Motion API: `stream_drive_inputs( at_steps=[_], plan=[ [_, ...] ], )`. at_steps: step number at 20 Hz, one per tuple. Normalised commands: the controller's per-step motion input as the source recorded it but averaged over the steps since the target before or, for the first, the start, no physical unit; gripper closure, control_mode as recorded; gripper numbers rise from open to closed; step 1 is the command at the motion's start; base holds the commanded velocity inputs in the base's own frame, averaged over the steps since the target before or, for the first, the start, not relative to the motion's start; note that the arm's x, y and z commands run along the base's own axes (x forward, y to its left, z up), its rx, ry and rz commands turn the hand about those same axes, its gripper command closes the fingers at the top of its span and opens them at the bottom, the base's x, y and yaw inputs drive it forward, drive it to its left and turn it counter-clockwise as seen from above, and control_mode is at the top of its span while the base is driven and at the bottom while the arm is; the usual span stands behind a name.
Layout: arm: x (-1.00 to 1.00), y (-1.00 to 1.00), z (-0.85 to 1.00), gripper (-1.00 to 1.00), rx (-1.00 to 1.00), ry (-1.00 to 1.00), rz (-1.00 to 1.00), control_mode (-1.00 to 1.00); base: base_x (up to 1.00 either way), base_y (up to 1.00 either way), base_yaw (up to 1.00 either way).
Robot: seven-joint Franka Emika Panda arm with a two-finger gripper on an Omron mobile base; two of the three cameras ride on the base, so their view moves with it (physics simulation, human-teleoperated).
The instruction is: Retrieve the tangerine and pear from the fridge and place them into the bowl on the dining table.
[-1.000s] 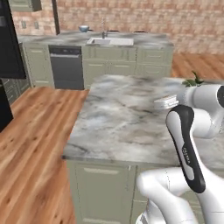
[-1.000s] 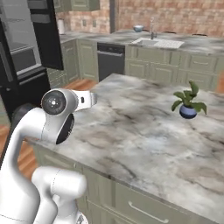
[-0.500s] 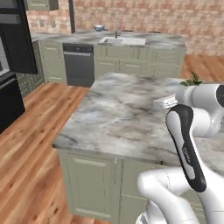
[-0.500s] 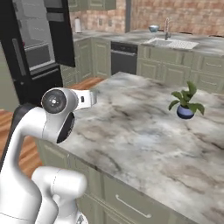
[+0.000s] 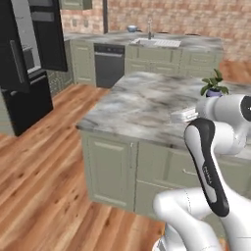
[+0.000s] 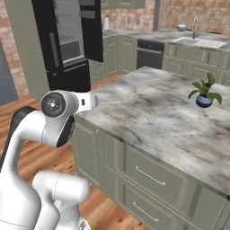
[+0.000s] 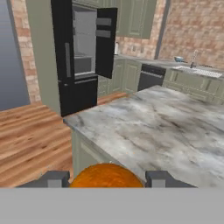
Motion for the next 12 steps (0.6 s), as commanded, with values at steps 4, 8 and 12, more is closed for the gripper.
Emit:
stream_drive_inputs(
  at_steps=[4,8,12],
  plan=[
    [0.00,0.00,0.00,1.00,0.00,0.00,0.00,1.00,-0.33,-0.96,0.00],
    [0.00,0.00,0.00,1.00,0.00,0.00,0.00,1.00,-0.02,-1.00,-0.01],
    [0.00,0.00,0.00,1.00,0.00,0.00,0.00,1.00,0.00,-1.00,-0.03]
  ],
)
